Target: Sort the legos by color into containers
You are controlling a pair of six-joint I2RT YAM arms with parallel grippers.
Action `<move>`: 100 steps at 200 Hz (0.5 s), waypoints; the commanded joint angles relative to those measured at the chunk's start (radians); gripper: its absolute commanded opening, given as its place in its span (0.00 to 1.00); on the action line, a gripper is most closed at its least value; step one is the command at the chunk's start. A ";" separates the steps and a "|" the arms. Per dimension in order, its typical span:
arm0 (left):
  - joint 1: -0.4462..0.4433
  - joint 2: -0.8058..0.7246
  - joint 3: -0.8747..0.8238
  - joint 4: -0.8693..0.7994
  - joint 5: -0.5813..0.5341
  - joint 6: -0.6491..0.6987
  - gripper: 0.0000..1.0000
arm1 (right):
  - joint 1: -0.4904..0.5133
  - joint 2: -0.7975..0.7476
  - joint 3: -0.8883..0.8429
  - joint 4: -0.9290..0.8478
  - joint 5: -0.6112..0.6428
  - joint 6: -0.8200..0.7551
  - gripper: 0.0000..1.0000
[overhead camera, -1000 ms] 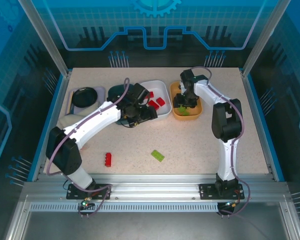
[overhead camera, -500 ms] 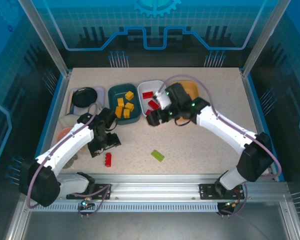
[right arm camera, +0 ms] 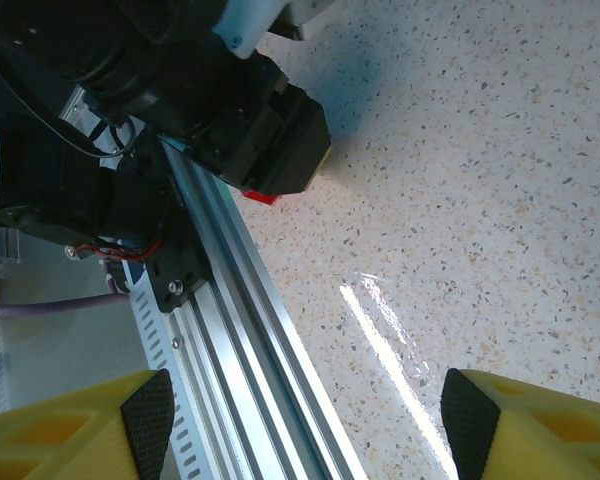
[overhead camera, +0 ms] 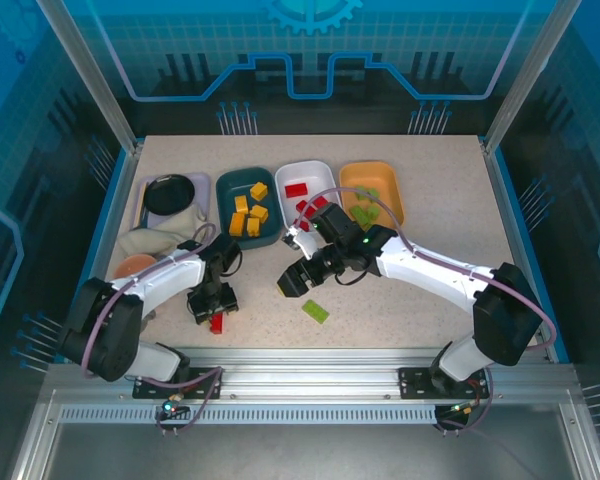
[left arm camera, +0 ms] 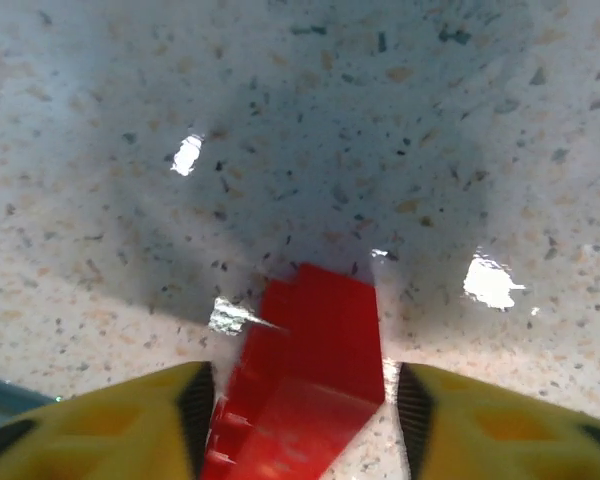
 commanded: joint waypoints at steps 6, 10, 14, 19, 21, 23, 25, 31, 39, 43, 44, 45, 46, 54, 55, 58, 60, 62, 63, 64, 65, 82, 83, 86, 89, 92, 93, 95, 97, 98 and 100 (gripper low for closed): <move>0.009 0.025 -0.013 0.045 0.002 0.026 0.32 | -0.003 0.006 0.025 -0.001 -0.003 0.009 0.73; 0.008 0.023 -0.012 0.045 0.001 0.026 0.30 | -0.002 0.006 0.026 -0.003 -0.001 0.010 0.73; 0.008 0.021 -0.009 0.045 -0.001 0.026 0.29 | -0.003 0.006 0.028 -0.004 0.002 0.010 0.73; 0.009 0.018 -0.007 0.043 -0.003 0.024 0.26 | -0.004 0.006 0.029 -0.005 0.007 0.012 0.72; 0.008 0.016 -0.006 0.041 -0.005 0.024 0.25 | -0.004 0.006 0.031 -0.004 0.010 0.011 0.72; 0.008 0.014 -0.005 0.040 -0.007 0.023 0.24 | -0.005 0.005 0.031 -0.005 0.011 0.012 0.72; 0.007 0.010 -0.002 0.037 -0.008 0.023 0.23 | -0.005 0.005 0.032 -0.007 0.014 0.012 0.72; 0.007 -0.002 0.007 0.028 -0.012 0.021 0.22 | -0.010 0.001 0.035 -0.008 0.022 0.016 0.72; 0.004 -0.024 0.029 0.015 -0.018 0.018 0.21 | -0.018 -0.006 0.038 -0.009 0.030 0.021 0.71; 0.003 -0.036 0.043 0.004 -0.019 0.016 0.21 | -0.024 -0.012 0.041 -0.010 0.036 0.025 0.71; 0.002 -0.043 0.047 0.004 -0.019 0.015 0.21 | -0.026 -0.014 0.041 -0.010 0.038 0.025 0.71; 0.002 -0.046 0.052 0.002 -0.018 0.015 0.21 | -0.027 -0.015 0.042 -0.011 0.040 0.026 0.71; 0.002 -0.049 0.057 -0.002 -0.018 0.015 0.21 | -0.029 -0.017 0.042 -0.011 0.043 0.027 0.71; 0.000 -0.069 0.103 -0.024 -0.013 0.009 0.21 | -0.048 -0.035 0.043 -0.011 0.063 0.039 0.71; 0.000 -0.070 0.112 -0.027 -0.012 0.009 0.21 | -0.050 -0.038 0.042 -0.011 0.067 0.040 0.71; 0.000 -0.075 0.137 -0.035 -0.009 0.005 0.21 | -0.059 -0.046 0.042 -0.011 0.078 0.044 0.71; 0.001 -0.077 0.153 -0.039 -0.005 0.005 0.21 | -0.064 -0.052 0.041 -0.011 0.088 0.050 0.71; 0.000 -0.077 0.169 -0.043 -0.001 0.003 0.21 | -0.072 -0.059 0.040 -0.011 0.098 0.055 0.70; 0.000 -0.077 0.179 -0.046 0.001 0.003 0.21 | -0.075 -0.062 0.039 -0.012 0.104 0.058 0.70; 0.000 -0.077 0.190 -0.047 0.002 0.002 0.21 | -0.078 -0.066 0.039 -0.011 0.111 0.059 0.70; 0.000 -0.076 0.199 -0.048 0.004 0.002 0.21 | -0.079 -0.069 0.038 -0.011 0.116 0.062 0.70; -0.005 -0.024 0.389 -0.077 0.026 0.000 0.22 | -0.153 -0.137 0.008 0.008 0.202 0.124 0.70; -0.005 -0.019 0.400 -0.078 0.026 0.001 0.22 | -0.158 -0.139 0.006 0.012 0.205 0.126 0.70; -0.007 -0.003 0.435 -0.080 0.029 0.003 0.22 | -0.175 -0.151 -0.001 0.020 0.213 0.137 0.70; -0.010 0.015 0.471 -0.082 0.031 0.006 0.22 | -0.188 -0.163 -0.006 0.028 0.218 0.150 0.70; -0.012 0.034 0.498 -0.084 0.034 0.007 0.22 | -0.202 -0.173 -0.012 0.036 0.224 0.161 0.70; -0.012 0.041 0.508 -0.084 0.035 0.008 0.22 | -0.206 -0.175 -0.014 0.038 0.227 0.163 0.70; -0.014 0.055 0.537 -0.084 0.037 0.009 0.22 | -0.216 -0.180 -0.018 0.044 0.230 0.171 0.70; -0.014 0.070 0.558 -0.085 0.038 0.009 0.22 | -0.225 -0.187 -0.020 0.049 0.233 0.177 0.70; -0.015 0.077 0.572 -0.084 0.039 0.010 0.22 | -0.229 -0.189 -0.021 0.052 0.234 0.181 0.70; -0.016 0.092 0.594 -0.085 0.042 0.010 0.22 | -0.237 -0.194 -0.023 0.057 0.237 0.189 0.70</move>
